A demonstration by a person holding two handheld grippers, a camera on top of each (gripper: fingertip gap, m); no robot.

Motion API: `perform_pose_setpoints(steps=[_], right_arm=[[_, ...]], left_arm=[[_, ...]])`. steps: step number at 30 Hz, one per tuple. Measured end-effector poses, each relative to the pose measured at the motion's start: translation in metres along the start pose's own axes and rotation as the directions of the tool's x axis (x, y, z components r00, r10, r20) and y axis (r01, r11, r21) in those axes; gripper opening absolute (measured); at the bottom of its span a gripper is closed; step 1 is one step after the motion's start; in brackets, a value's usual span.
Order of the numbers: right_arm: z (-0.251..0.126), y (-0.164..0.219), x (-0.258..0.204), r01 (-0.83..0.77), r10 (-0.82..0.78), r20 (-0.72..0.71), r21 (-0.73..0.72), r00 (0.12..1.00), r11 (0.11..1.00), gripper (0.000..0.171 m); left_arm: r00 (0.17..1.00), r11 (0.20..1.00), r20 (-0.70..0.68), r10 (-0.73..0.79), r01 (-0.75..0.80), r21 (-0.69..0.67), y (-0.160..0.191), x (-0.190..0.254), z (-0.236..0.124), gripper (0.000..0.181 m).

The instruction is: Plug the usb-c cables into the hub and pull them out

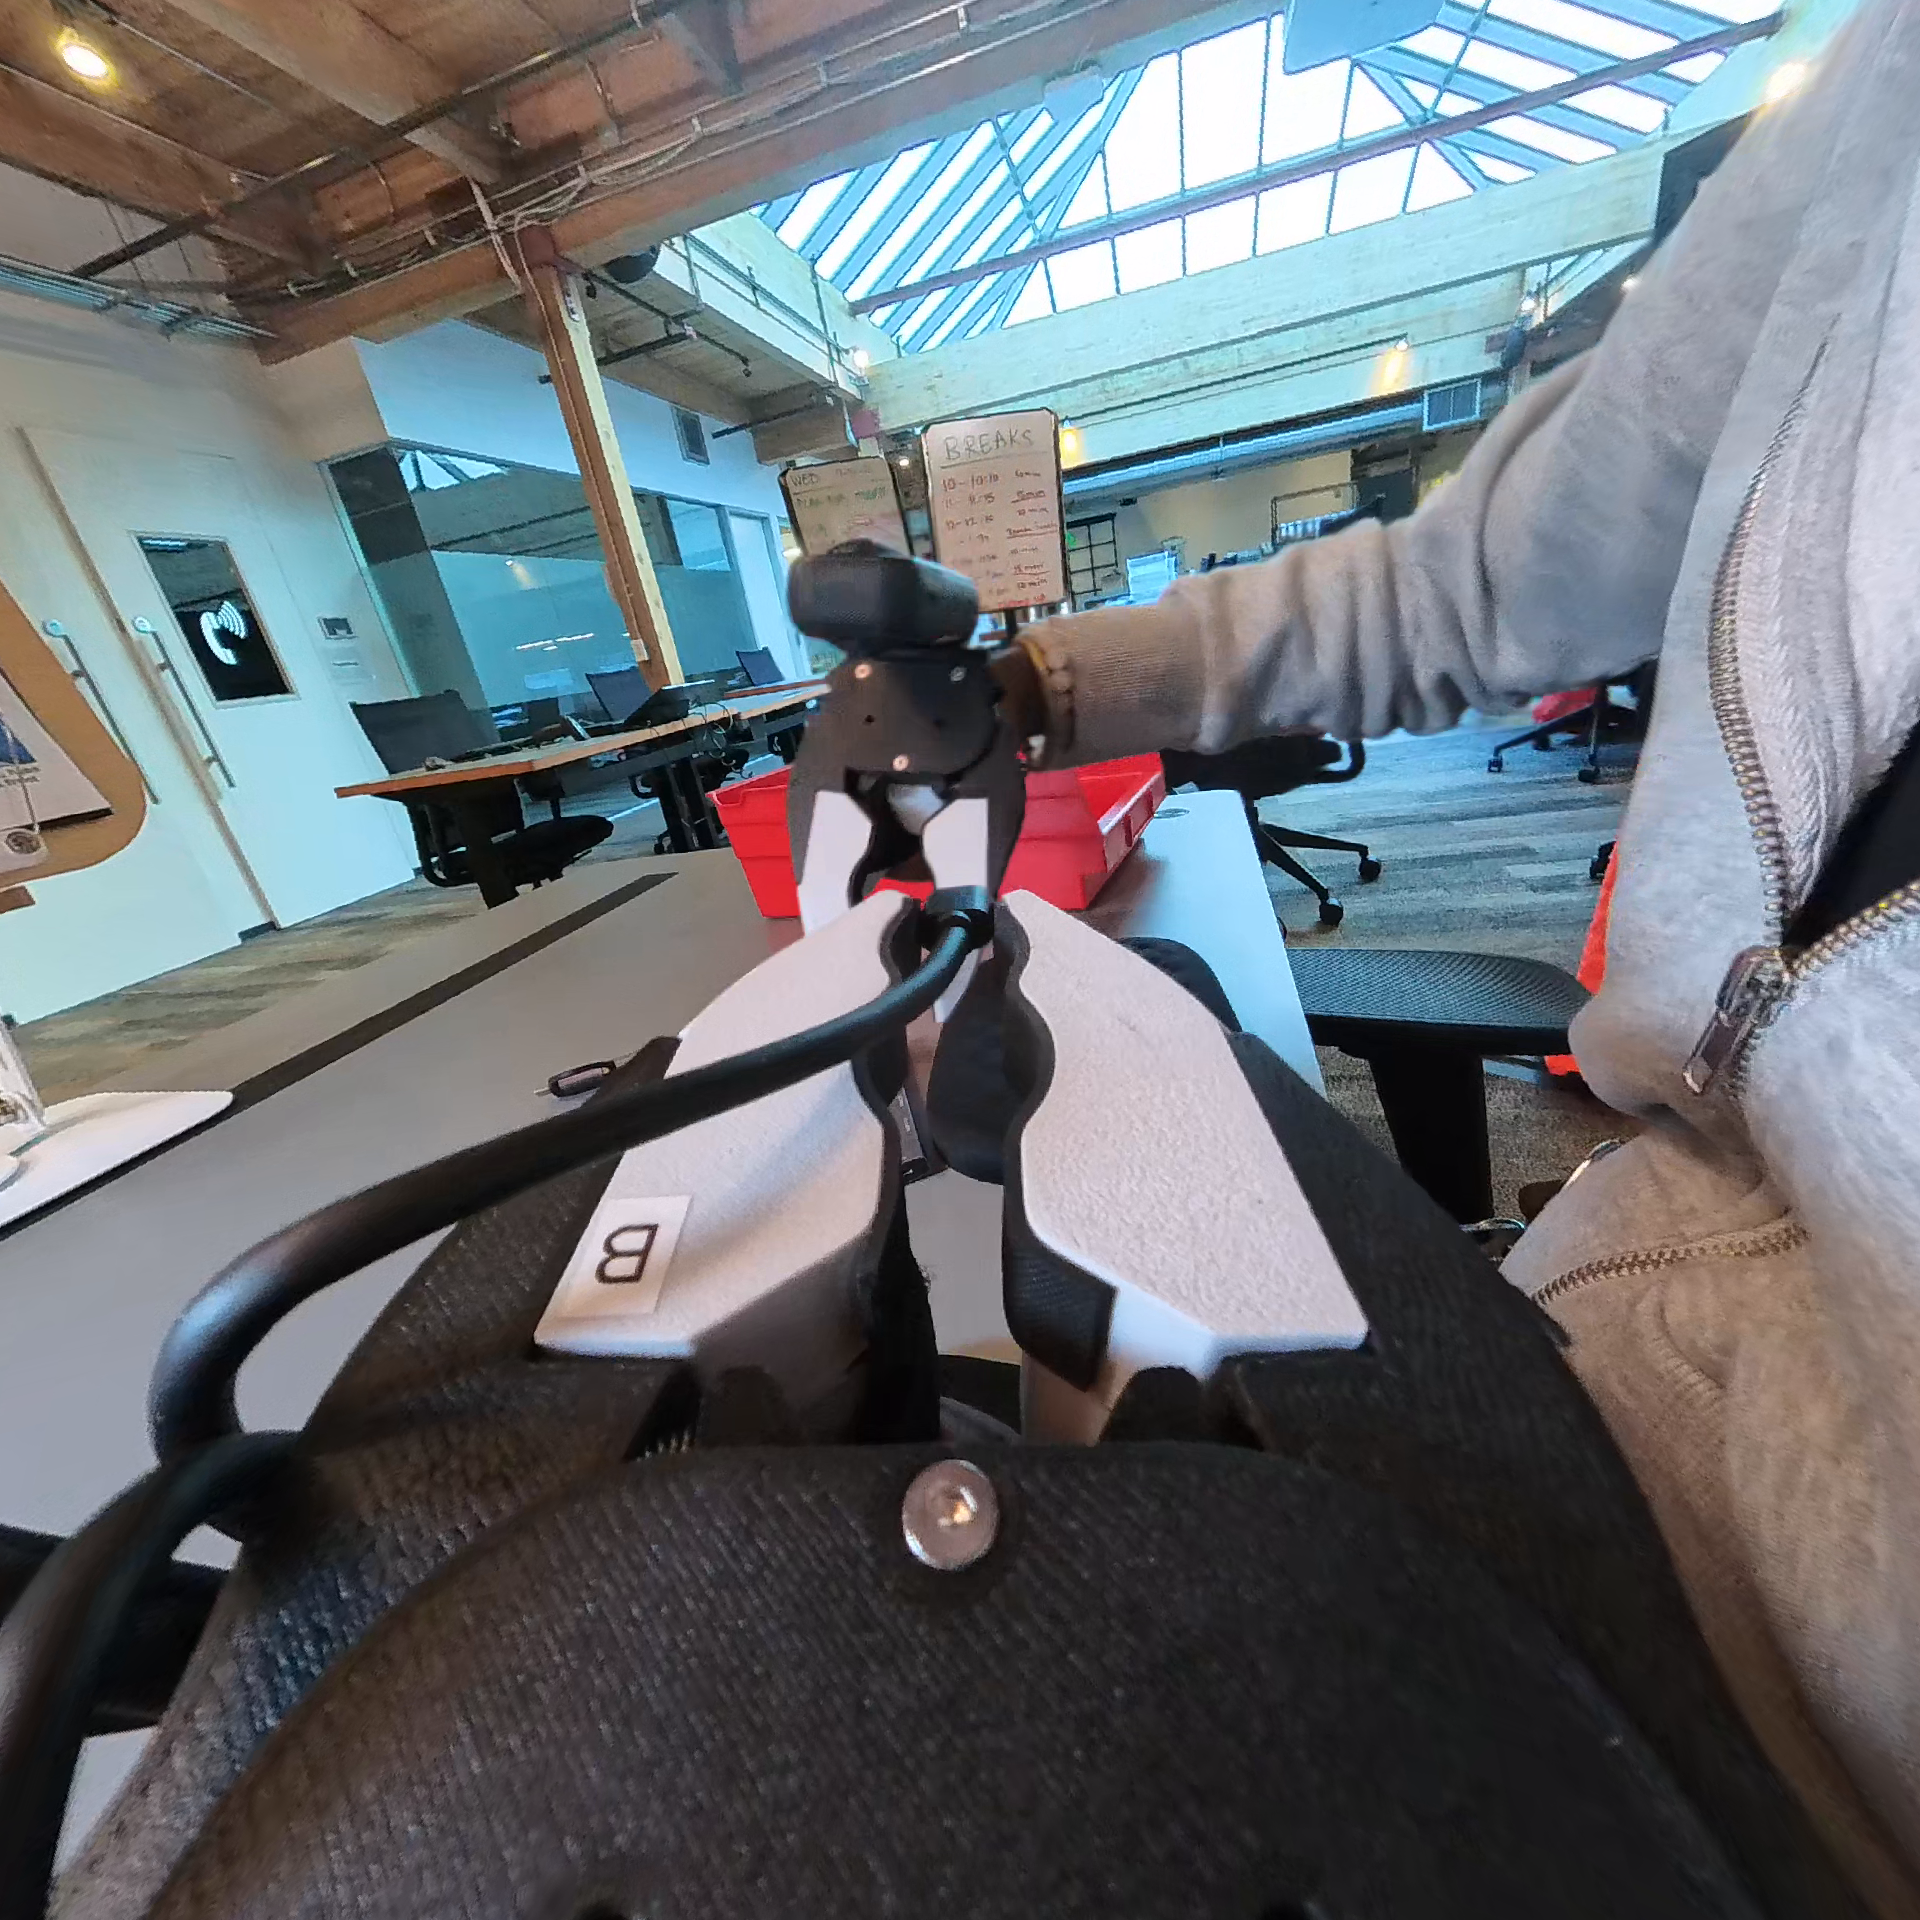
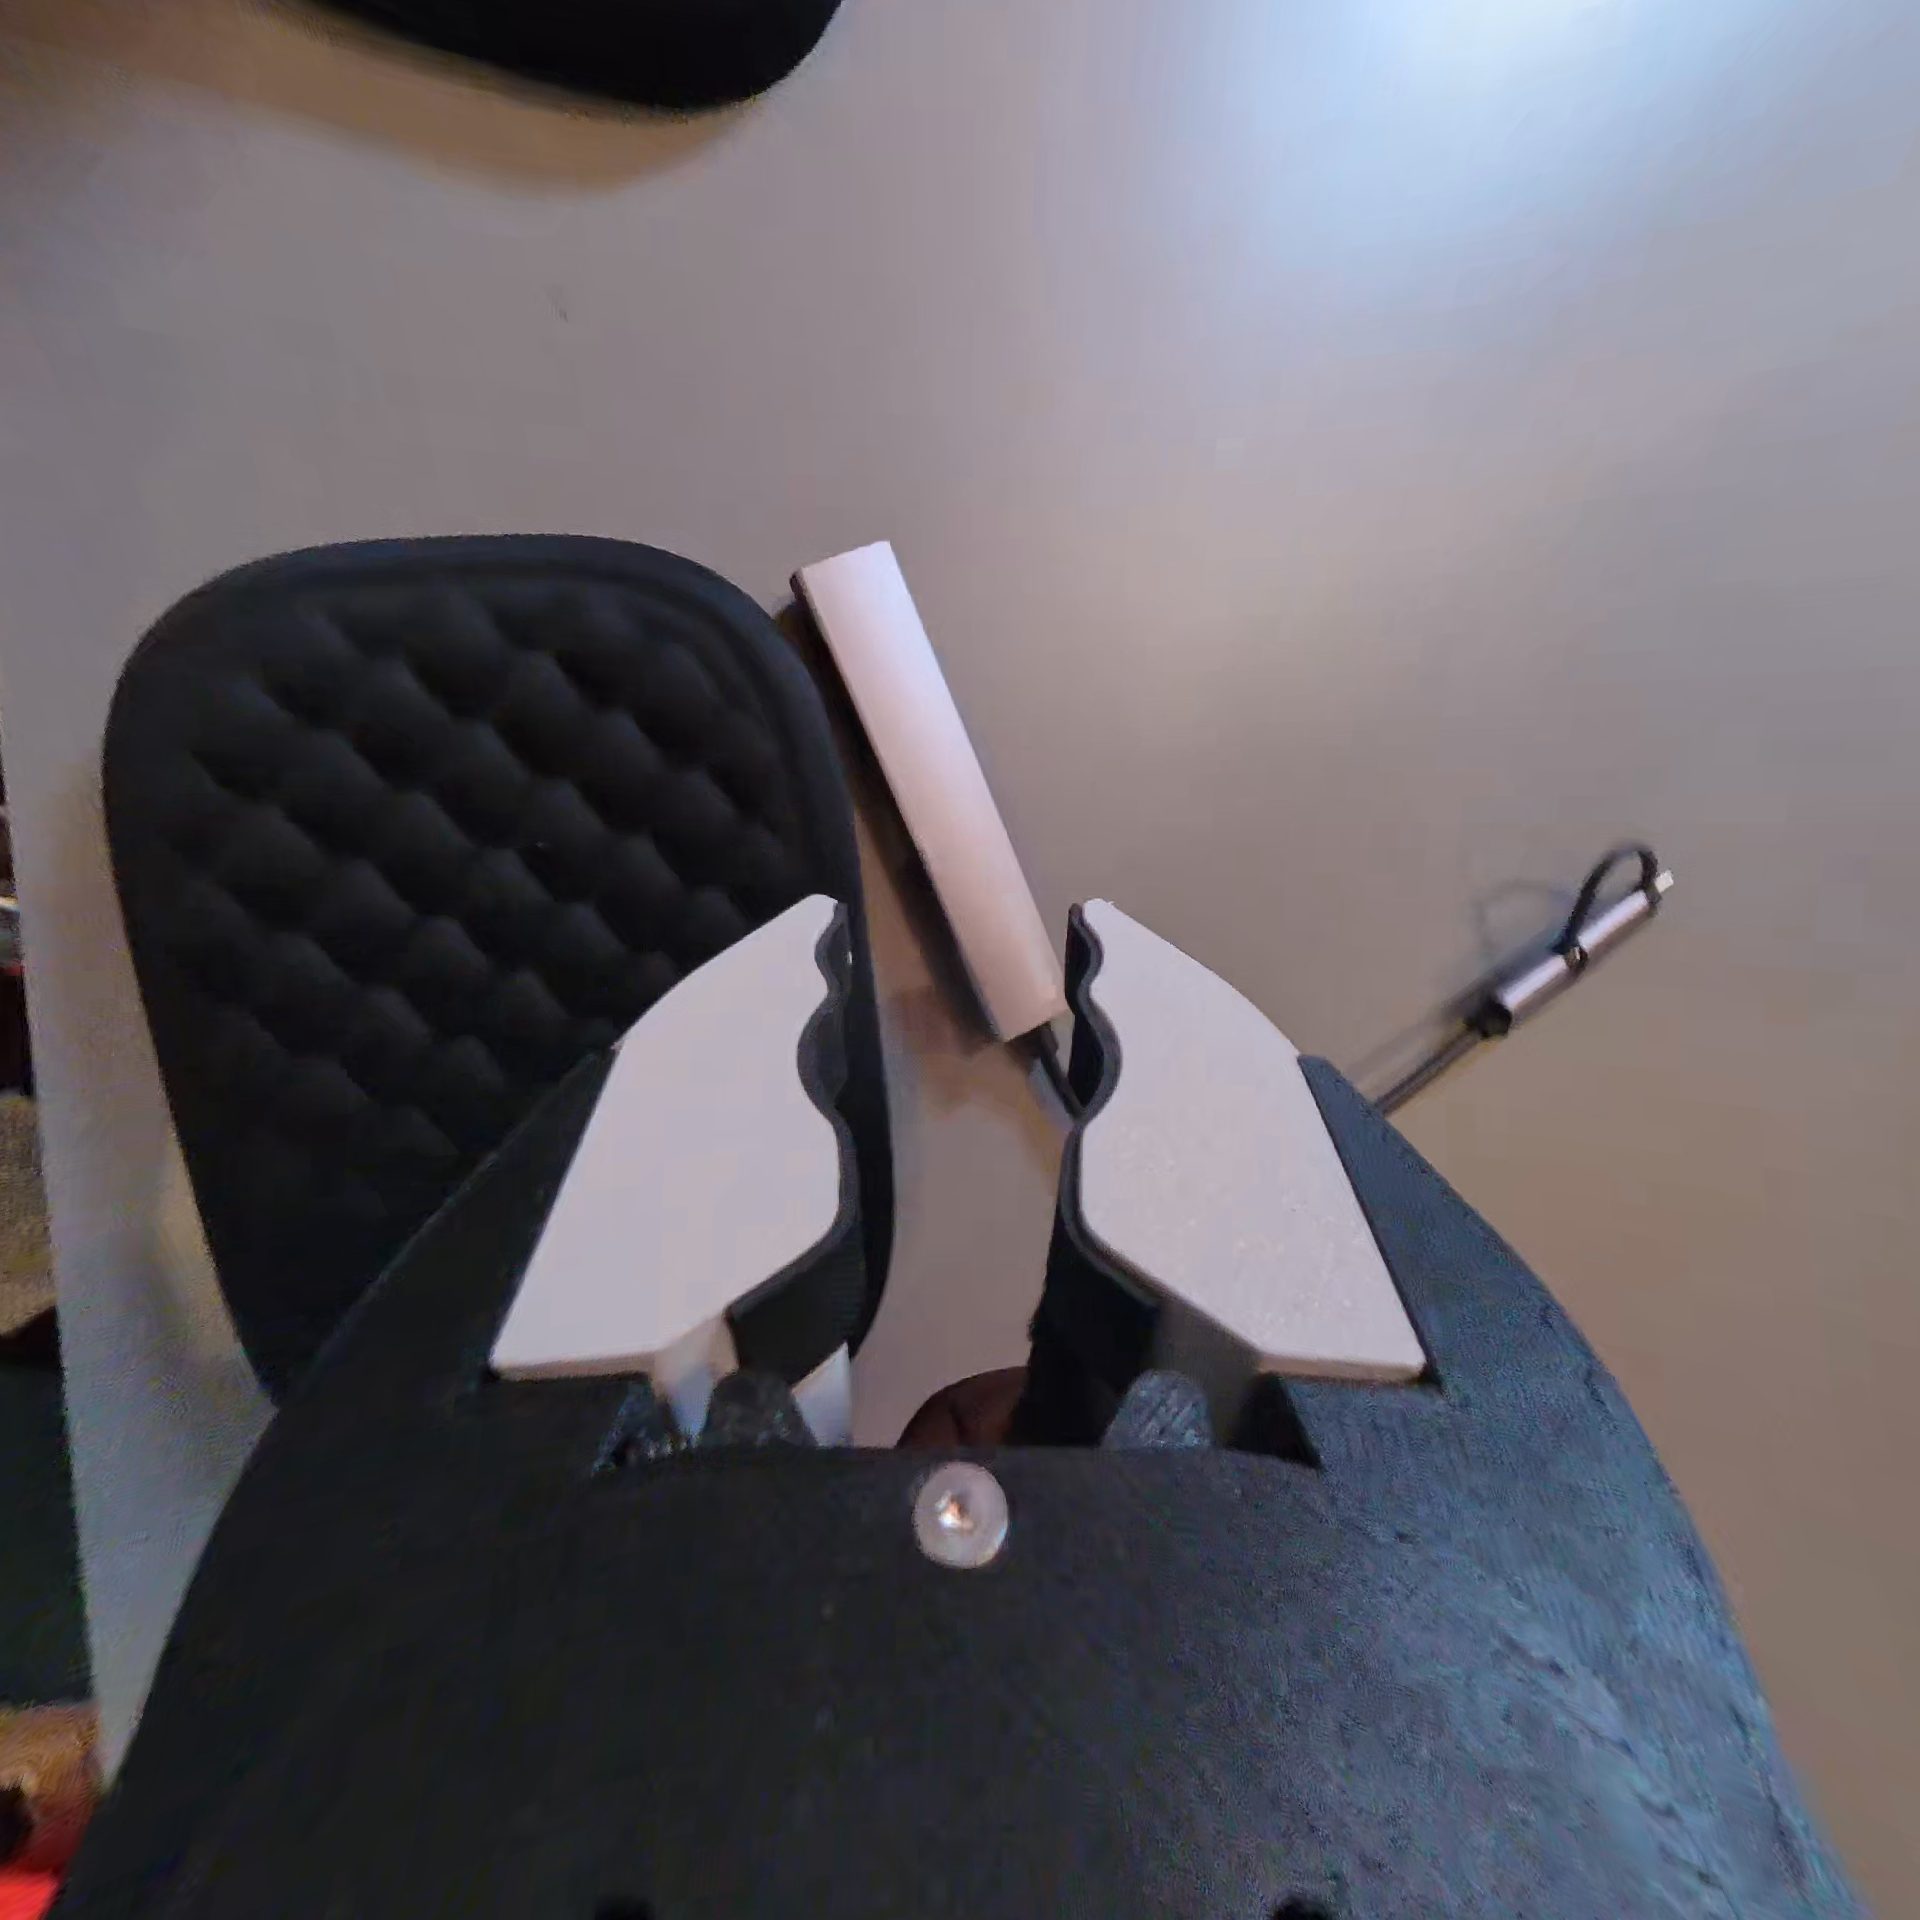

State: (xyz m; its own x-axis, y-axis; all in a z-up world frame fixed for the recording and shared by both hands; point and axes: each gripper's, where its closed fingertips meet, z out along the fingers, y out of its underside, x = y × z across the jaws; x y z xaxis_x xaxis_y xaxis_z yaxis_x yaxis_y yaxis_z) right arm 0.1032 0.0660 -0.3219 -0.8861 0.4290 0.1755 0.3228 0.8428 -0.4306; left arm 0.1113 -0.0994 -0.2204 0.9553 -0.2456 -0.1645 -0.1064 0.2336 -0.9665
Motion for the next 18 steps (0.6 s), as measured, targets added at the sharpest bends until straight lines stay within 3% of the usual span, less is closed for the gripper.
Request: perform_pose_setpoints(steps=[7, 10, 12, 15, 18], right_arm=[[0.033, -0.011, 0.003, 0.176, -0.163, 0.166, -0.066, 0.973, 0.982, 0.037], [0.044, -0.017, -0.004, 0.151, -0.137, 0.234, -0.043, 0.963, 0.988, 0.023], [0.046, -0.023, -0.005, 0.143, -0.137, 0.232, -0.012, 0.963, 0.99, 0.022], [0.034, -0.017, -0.003, 0.18, -0.167, 0.189, -0.053, 0.968, 0.982, 0.022], [-0.004, -0.028, -0.009, 0.113, -0.109, 0.138, -0.023, 0.984, 0.993, 0.021]], left_arm=[[0.999, 0.999, 0.01, -0.031, 0.031, -0.011, 0.002, -0.004, 0.001, 0.014], [0.999, 0.999, 0.012, -0.036, 0.036, -0.021, 0.004, -0.004, 0.001, 0.014], [0.999, 0.999, 0.017, -0.037, 0.037, -0.024, 0.005, -0.005, 0.001, 0.014], [0.999, 0.999, 0.028, -0.045, 0.046, -0.025, 0.005, -0.007, 0.001, 0.014], [0.998, 0.999, 0.033, -0.046, 0.047, -0.028, 0.005, -0.007, 0.001, 0.014]])
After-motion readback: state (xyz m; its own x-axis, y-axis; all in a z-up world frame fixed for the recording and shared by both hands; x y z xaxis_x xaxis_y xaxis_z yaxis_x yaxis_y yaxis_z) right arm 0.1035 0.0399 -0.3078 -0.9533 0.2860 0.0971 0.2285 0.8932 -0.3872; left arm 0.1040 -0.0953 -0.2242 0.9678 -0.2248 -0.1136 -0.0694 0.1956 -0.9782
